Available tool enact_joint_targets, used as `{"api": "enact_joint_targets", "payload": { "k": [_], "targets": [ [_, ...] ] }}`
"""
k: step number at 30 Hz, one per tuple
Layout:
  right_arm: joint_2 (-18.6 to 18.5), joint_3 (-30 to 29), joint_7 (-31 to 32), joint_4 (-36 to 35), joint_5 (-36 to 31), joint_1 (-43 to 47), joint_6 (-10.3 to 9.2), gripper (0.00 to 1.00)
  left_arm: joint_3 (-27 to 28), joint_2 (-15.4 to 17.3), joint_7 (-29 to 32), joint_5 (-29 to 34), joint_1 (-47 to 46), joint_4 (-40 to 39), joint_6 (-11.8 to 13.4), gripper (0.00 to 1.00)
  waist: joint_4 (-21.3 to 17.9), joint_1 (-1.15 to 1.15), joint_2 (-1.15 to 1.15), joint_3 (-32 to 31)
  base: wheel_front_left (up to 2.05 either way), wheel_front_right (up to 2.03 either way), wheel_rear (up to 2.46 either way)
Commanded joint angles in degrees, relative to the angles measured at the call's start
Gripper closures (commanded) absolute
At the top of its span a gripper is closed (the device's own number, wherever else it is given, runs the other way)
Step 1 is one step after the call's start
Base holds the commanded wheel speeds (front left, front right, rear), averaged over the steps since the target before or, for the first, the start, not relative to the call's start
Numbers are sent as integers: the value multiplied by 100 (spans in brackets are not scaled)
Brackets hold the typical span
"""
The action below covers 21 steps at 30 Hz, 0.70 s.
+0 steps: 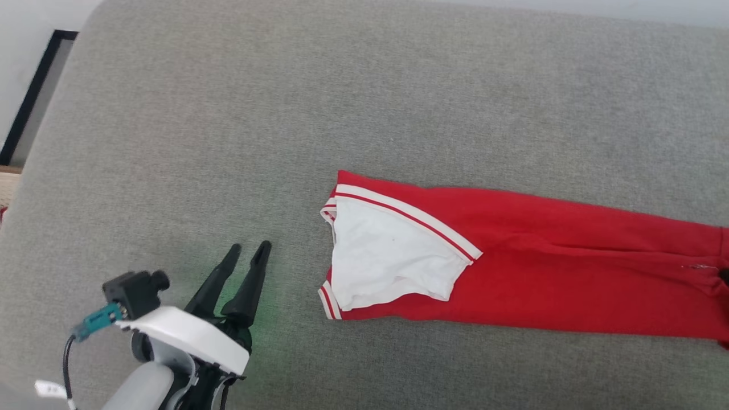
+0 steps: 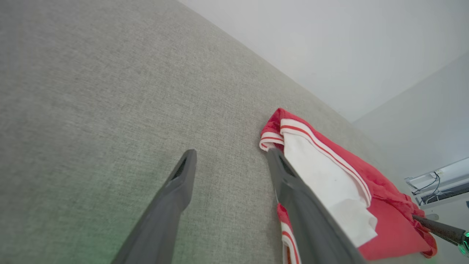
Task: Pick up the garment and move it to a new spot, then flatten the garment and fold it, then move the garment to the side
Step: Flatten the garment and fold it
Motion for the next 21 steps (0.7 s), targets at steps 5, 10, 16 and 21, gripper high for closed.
{"api": "enact_joint_targets", "payload": {
  "k": [5, 10, 16, 21],
  "targets": [
    [166, 65, 197, 275, -29, -112, 0, 0, 884, -441, -27, 876, 397, 131, 9, 0, 99, 0, 0, -42, 0, 0, 0],
    [275, 180, 301, 493, -74, -245, 0, 0, 1641, -731, -27, 1944, 550, 158, 9, 0, 114, 0, 0, -37, 0, 0, 0],
    [364, 332, 275, 665, -65, -320, 1, 0, 2520, -1101, -27, 3620, 666, -15, 9, 0, 109, 0, 0, -41, 0, 0, 0],
    [406, 464, 286, 746, -63, -385, 2, 0, 2765, -1346, -28, 4692, 789, -497, 9, 0, 98, 0, 0, -42, 0, 0, 0]
  ]
}}
